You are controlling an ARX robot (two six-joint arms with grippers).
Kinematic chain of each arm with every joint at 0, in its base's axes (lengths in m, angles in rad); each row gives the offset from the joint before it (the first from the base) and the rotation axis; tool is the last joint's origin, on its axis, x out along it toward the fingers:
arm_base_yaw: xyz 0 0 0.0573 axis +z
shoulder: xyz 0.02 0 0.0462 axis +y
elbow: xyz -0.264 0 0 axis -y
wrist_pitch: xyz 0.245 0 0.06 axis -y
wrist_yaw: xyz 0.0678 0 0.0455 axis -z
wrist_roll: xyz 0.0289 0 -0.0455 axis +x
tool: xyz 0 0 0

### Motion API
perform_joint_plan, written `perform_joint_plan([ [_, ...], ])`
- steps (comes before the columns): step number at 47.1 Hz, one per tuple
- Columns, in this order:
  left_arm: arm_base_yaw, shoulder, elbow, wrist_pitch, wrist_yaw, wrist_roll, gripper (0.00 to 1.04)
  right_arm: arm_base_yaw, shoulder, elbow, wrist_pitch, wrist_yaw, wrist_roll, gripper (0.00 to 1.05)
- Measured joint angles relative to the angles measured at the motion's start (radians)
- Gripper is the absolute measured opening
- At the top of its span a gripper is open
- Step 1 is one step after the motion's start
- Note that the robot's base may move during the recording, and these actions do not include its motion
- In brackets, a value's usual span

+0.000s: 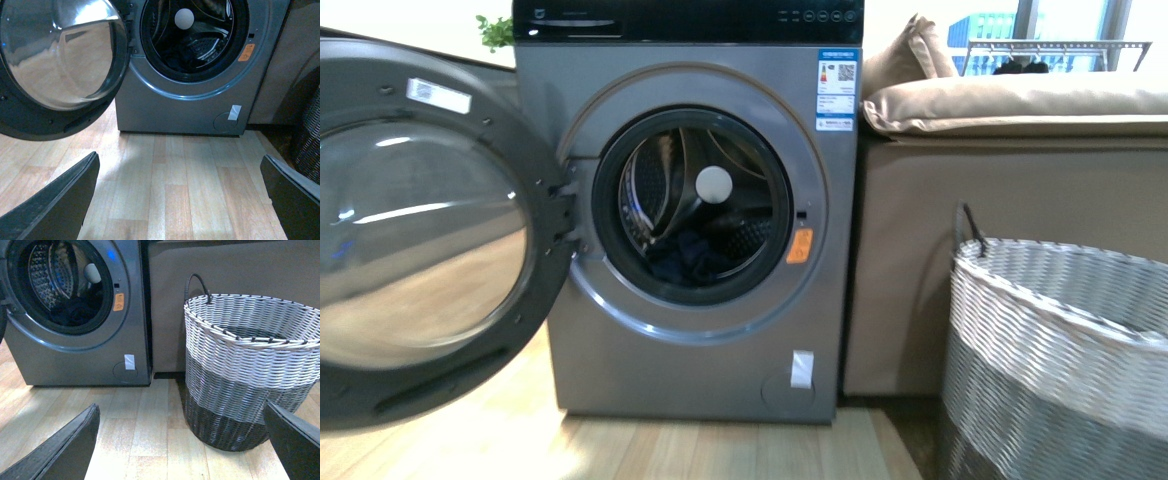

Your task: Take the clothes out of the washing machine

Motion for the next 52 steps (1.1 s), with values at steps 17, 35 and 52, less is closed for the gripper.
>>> perform_joint_plan([
  [17, 0.000, -0.001, 0.000, 0.000, 0.001, 0.000, 0.98, 0.000, 0.000, 0.000, 0.000, -0.001, 0.000, 0.97],
  [35, 0.000, -0.001, 0.000, 0.000, 0.000, 0.000, 0.98, -0.001, 0.000, 0.000, 0.001, -0.002, 0.000, 0.97],
  [52, 0.000, -0.001, 0.000, 0.000, -0.001, 0.000, 0.98, -0.002, 0.000, 0.000, -0.001, 0.000, 0.000, 0.97],
])
